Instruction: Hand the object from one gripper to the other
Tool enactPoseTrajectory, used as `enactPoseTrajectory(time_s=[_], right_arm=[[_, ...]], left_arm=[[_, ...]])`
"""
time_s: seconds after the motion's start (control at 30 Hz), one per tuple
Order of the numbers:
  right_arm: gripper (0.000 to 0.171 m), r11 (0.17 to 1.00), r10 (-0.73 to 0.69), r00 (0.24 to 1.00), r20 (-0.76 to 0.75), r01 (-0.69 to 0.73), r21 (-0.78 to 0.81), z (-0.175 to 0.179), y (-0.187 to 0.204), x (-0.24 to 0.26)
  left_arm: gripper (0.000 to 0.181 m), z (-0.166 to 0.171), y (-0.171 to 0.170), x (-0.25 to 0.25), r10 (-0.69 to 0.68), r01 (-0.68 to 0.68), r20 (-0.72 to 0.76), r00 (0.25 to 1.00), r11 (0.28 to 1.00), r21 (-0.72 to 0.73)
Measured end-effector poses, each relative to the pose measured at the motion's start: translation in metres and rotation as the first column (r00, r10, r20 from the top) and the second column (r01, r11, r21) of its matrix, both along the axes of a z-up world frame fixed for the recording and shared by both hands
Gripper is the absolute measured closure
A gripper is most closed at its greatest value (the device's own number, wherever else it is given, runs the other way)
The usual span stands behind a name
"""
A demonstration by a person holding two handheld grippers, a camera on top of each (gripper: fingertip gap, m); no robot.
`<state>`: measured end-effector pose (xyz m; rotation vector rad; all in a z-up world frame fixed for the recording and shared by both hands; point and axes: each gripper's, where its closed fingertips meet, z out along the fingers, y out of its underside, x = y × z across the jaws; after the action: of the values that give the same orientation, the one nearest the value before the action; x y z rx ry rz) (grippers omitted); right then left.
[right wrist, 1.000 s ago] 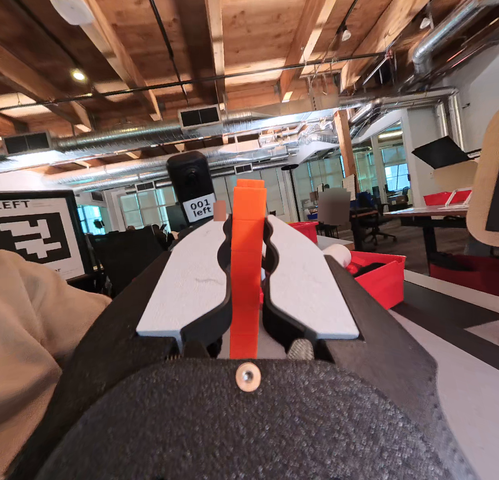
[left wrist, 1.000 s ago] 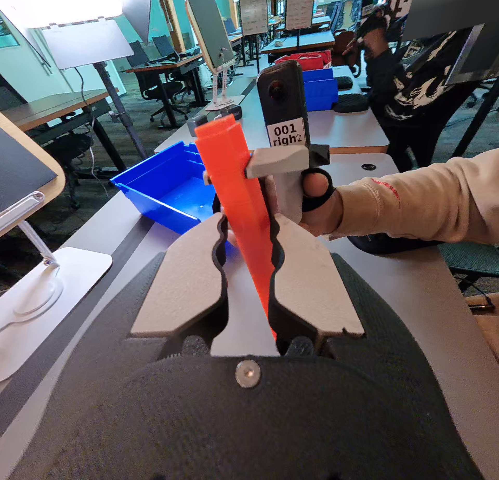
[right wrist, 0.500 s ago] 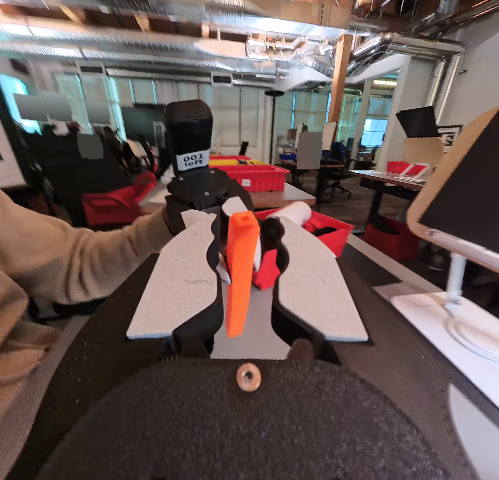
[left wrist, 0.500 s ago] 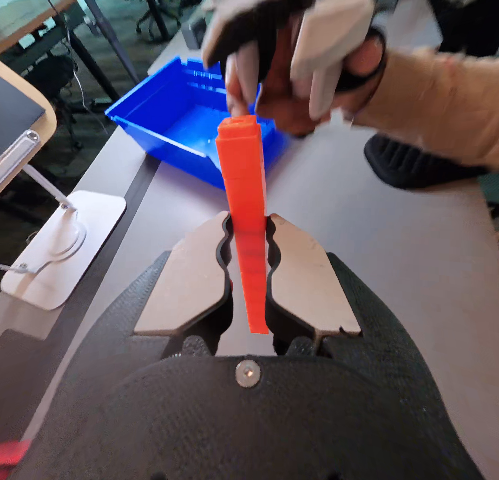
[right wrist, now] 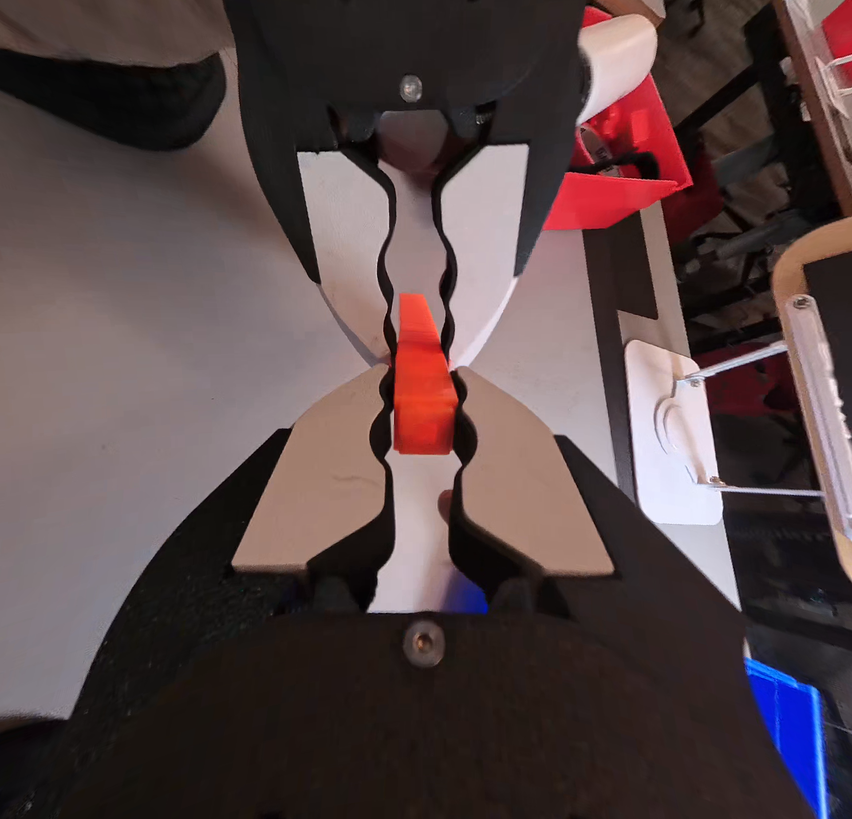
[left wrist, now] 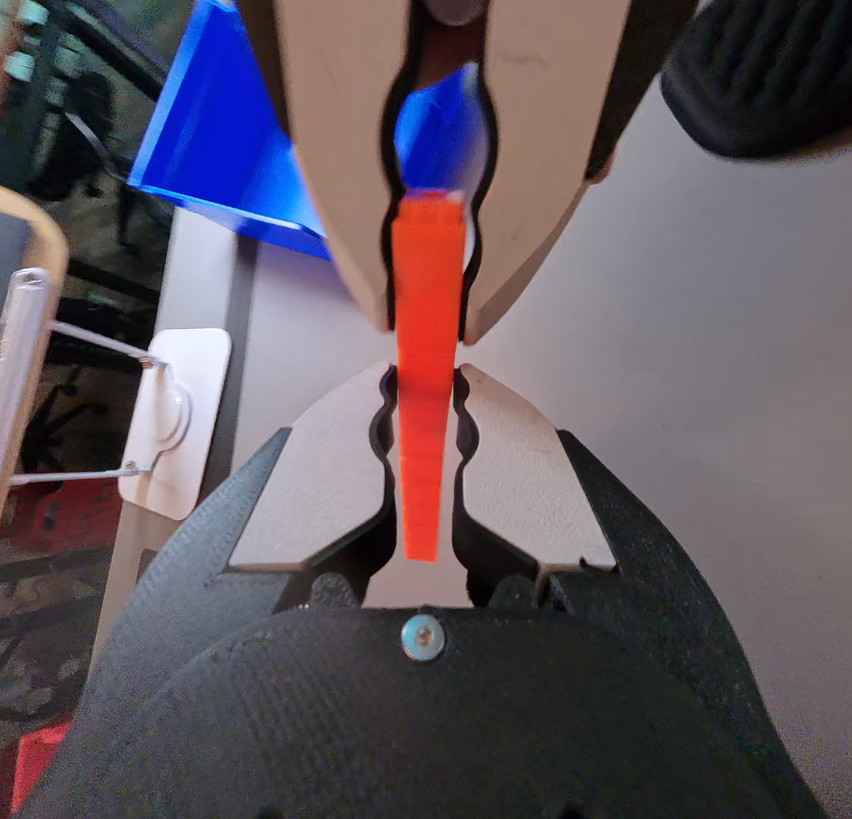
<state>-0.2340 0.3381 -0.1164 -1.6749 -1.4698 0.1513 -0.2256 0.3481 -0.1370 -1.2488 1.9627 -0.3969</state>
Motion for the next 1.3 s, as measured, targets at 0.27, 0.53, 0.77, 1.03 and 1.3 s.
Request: enactPoseTrajectory(time_s=[0.27,0.53,0.77,1.03,1.3], right_arm=[[0.149,0.715,-0.454,0.816,-0.356,0.573,0.401,0.118,0.041,0.148],[0.148,0.355,-0.883,0.380,-0.274,0.925,0.139,0.004,0.094,0.285],[0.144,0.357,-0.933,0.361,0.005,0.925,-0.127,-0.101,0.114,0.266],[0.118,0.671,-0.707,0.660,-0.254,0.512,-0.536,-0.080,0.104,0.178],[0.132,0.813,-0.534,0.538,-0.652,0.538,-0.221,0.025,0.105,0.193]], left_arm=[[0.138,0.113,0.057,-0.032,0.242,-0.192,0.537,0.808,0.970,-0.148],[0.143,0.113,0.074,-0.041,0.276,-0.275,0.542,0.794,0.958,-0.084],[0.146,0.105,0.077,-0.037,0.280,-0.281,0.520,0.807,0.956,-0.079],[0.146,0.094,0.082,-0.035,0.288,-0.280,0.498,0.818,0.956,-0.093],[0.151,0.113,0.119,-0.081,0.447,-0.424,0.520,0.728,0.889,-0.170]])
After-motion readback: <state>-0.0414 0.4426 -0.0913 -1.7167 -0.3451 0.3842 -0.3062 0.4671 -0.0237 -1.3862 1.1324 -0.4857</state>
